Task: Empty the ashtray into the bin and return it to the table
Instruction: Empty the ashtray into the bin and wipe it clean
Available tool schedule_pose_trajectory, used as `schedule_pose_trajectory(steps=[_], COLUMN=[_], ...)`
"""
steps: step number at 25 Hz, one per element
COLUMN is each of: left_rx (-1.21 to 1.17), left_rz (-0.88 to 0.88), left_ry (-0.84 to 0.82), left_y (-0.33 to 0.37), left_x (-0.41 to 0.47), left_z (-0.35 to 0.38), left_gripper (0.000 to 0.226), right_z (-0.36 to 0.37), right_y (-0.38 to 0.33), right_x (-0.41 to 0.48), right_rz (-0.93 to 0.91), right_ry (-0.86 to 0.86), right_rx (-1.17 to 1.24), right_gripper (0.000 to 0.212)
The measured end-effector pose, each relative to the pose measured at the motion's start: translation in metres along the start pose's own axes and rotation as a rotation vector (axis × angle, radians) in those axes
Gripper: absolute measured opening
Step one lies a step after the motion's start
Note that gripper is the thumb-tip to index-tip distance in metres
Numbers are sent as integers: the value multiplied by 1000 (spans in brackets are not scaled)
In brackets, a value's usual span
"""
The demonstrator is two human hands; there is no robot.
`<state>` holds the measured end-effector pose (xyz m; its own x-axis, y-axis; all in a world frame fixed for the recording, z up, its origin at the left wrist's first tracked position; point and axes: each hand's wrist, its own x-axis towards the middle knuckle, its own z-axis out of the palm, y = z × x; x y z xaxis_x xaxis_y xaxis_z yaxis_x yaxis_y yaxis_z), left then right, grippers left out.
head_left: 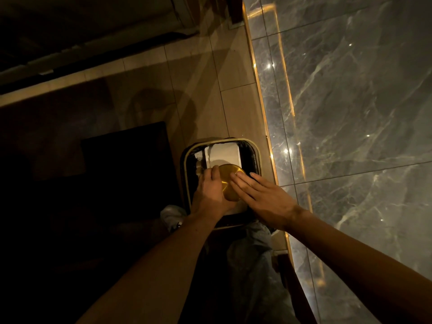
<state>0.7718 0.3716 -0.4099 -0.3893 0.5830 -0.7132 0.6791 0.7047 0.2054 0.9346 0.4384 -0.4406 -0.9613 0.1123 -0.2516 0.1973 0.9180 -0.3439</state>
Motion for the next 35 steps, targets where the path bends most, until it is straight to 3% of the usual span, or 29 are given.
schedule_pose_trajectory(steps=[15,24,35], left_rx=[-40,-25,-72], left_rz=[-68,-67,-98], left_ry=[-5,1,16], left_y=[2,4,-2], left_x=[2,1,-2], left_z=[-3,2,4], left_gripper=[103,104,104], right_z=[4,7,7], right_y=[-4,-2,-3], right_x=[8,6,10], right_rz=[16,22,19], right_ry=[51,-8,-8], right_rx=[59,31,86], right_gripper=[67,78,70])
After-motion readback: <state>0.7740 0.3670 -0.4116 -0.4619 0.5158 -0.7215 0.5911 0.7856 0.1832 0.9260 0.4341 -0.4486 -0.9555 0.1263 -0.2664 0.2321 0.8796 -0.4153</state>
